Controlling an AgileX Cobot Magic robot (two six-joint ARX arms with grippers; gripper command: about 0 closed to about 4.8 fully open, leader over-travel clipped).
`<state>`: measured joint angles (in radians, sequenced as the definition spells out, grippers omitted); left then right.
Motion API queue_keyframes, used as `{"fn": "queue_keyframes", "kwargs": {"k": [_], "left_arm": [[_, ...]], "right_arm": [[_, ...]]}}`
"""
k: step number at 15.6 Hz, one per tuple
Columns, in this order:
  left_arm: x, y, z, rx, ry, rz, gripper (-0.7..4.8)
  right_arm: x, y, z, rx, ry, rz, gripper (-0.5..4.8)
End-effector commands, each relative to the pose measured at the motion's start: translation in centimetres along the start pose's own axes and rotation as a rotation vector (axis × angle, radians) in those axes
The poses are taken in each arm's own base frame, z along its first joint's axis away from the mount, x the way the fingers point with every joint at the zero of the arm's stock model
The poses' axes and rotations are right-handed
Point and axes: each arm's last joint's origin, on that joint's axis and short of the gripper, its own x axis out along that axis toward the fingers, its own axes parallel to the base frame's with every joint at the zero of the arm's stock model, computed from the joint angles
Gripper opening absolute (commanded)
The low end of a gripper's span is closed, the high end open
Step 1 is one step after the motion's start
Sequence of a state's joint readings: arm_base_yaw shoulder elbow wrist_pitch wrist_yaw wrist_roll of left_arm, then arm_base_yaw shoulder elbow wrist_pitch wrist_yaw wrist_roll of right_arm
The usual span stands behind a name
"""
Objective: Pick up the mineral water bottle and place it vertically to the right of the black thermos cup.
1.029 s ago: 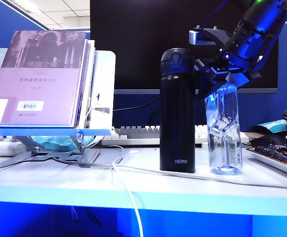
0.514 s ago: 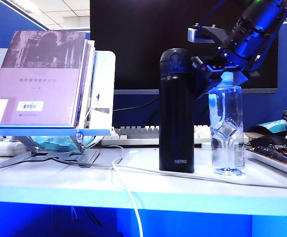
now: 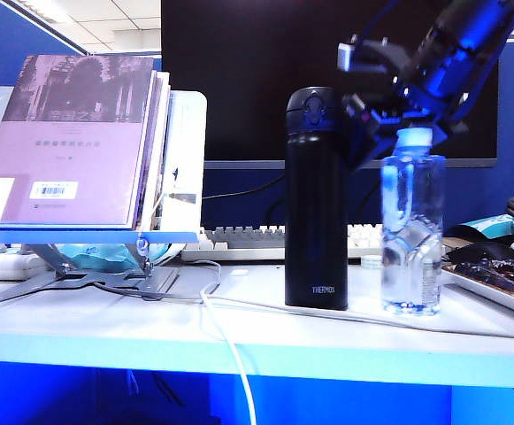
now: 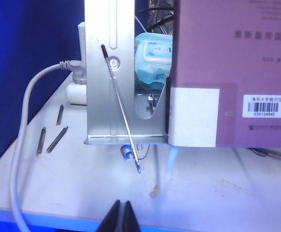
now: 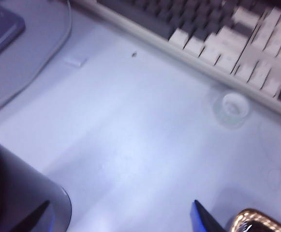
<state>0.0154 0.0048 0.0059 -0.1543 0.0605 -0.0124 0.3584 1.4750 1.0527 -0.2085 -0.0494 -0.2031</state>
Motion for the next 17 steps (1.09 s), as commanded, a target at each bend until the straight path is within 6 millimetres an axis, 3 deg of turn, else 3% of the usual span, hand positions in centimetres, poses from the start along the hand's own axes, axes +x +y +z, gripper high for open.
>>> {"fn": "queue_keyframes", "kwargs": {"k": [1,6,8,10,11,14,17], "left_arm": [[0.0,0.0,-0.1,0.004,0.007,-0.004,-0.04],[0.0,0.0,-0.1,0.004,0.007,-0.004,-0.04],[0.0,0.0,-0.1,0.004,0.007,-0.004,-0.04],[0.0,0.0,-0.1,0.004,0.007,-0.004,-0.04],[0.0,0.0,-0.1,0.004,0.007,-0.004,-0.04],[0.0,0.0,-0.1,0.004,0.007,-0.004,-0.04],[0.0,0.0,-0.1,0.004,0.007,-0.005,-0.04]], "right_arm": [[-1.8,-0.2,1.4,-0.004,-0.095,-0.024,3.78],[-4.3,-0.6,3.9,-0.008,-0.193,-0.045,3.77],[-6.2,-0.8,5.2,-0.004,-0.258,-0.071,3.08],[-9.6,-1.0,6.6,0.011,-0.357,-0.147,1.13],[-13.5,-1.1,7.5,0.017,-0.457,-0.198,-0.05],[-20.4,-0.7,6.9,0.024,-0.615,-0.243,-0.05],[-26.0,0.1,4.3,0.024,-0.634,-0.247,-0.05]]}}
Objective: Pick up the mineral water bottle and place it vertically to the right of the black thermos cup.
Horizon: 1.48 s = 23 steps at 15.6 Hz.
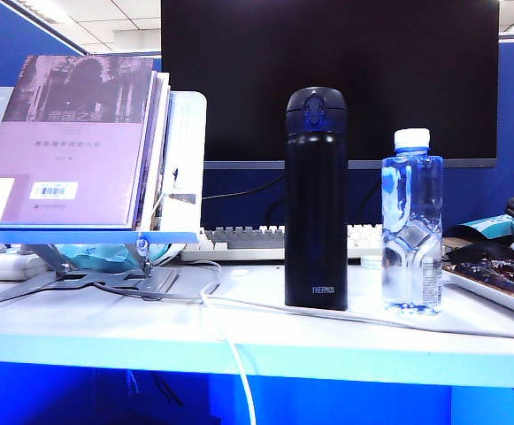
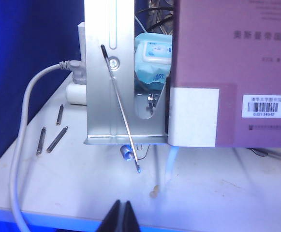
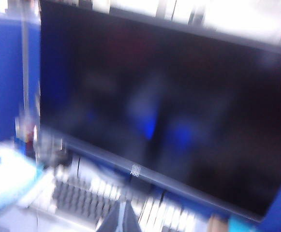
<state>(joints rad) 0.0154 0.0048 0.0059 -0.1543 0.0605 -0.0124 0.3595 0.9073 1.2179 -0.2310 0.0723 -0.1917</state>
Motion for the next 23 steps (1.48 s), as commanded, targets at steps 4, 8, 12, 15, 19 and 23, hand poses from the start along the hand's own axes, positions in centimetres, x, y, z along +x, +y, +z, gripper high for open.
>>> {"fn": "queue_keyframes", "kwargs": {"k": [4,8,12,15,19,23], "left_arm": [[0.0,0.0,-0.1,0.004,0.007,-0.005,-0.04],[0.0,0.0,-0.1,0.004,0.007,-0.005,-0.04],[0.0,0.0,-0.1,0.004,0.007,-0.005,-0.04],[0.0,0.0,-0.1,0.004,0.007,-0.005,-0.04],[0.0,0.0,-0.1,0.004,0.007,-0.004,-0.04],[0.0,0.0,-0.1,0.004,0.007,-0.004,-0.04]], "right_arm": [[-6.7,0.0,-2.5,-0.016,0.259,0.036,-0.05],[-7.5,0.7,-6.3,0.050,0.141,0.027,-0.05],[-7.1,1.7,-13.4,0.055,0.185,0.042,-0.04],[-8.4,2.1,-18.8,0.122,0.143,-0.007,0.05],[-9.9,2.8,-23.0,0.194,0.049,-0.035,0.14],[-9.7,3.6,-26.5,0.224,0.119,0.029,0.13]]}}
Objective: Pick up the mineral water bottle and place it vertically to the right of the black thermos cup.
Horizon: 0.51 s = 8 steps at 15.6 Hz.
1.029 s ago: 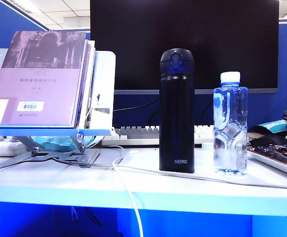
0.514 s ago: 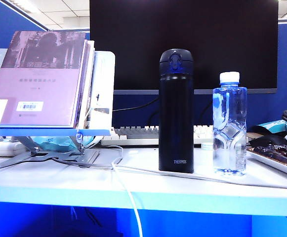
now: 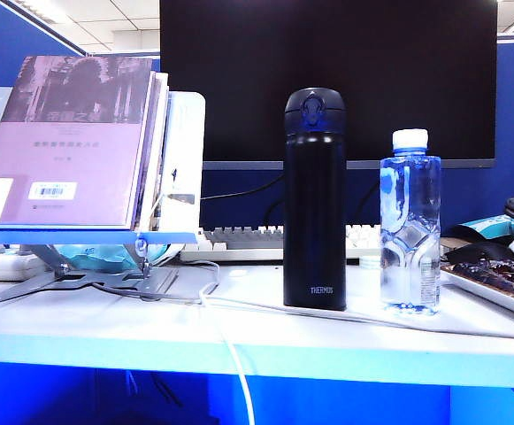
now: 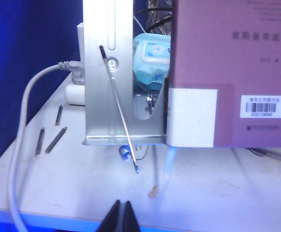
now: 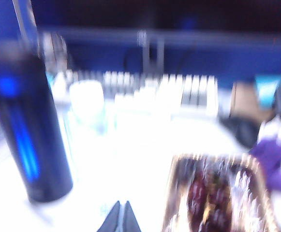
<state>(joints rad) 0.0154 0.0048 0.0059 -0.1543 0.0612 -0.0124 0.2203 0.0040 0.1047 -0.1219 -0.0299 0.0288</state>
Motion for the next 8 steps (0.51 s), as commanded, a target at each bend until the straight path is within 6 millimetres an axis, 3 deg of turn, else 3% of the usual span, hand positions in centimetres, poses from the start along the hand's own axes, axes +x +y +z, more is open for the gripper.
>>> {"fn": "queue_keyframes", "kwargs": {"k": [1,3,8], "left_arm": [[0.0,0.0,-0.1,0.004,0.007,-0.004,-0.04],[0.0,0.0,-0.1,0.004,0.007,-0.004,-0.04],[0.0,0.0,-0.1,0.004,0.007,-0.004,-0.04]], "right_arm": [[0.5,0.1,-2.3,0.010,0.062,0.080,0.13],[0.7,-0.2,-3.5,0.015,0.119,0.041,0.13],[0.5,-1.6,-3.7,0.014,0.138,-0.162,0.13]]}}
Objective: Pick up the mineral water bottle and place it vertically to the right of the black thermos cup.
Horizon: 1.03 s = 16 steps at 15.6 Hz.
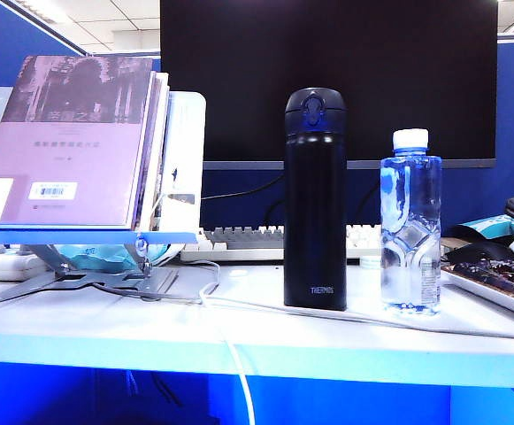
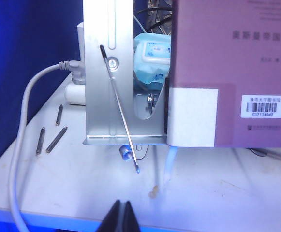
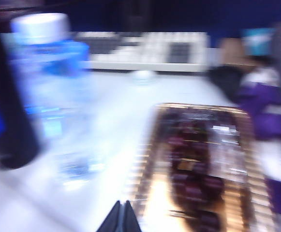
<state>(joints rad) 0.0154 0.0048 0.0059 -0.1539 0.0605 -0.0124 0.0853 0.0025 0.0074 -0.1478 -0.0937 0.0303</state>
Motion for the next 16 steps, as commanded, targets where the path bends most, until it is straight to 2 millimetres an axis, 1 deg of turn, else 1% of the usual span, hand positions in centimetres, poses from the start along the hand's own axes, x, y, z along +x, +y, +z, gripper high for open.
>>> {"fn": "queue_keyframes", "kwargs": {"k": [1,3,16], "left_arm": [[-0.01,-0.01,-0.08,0.004,0.007,-0.005,-0.04],[-0.01,-0.01,-0.08,0.004,0.007,-0.005,-0.04],[-0.01,-0.01,-0.08,0.004,0.007,-0.005,-0.04]], "right_arm": [[-0.02,-0.54,-0.27,-0.001,0.021,-0.128,0.13],[-0.05,-0.70,-0.28,-0.004,0.021,-0.182,0.13],[-0.04,-0.66,-0.24,-0.003,0.017,-0.166,0.13]]}}
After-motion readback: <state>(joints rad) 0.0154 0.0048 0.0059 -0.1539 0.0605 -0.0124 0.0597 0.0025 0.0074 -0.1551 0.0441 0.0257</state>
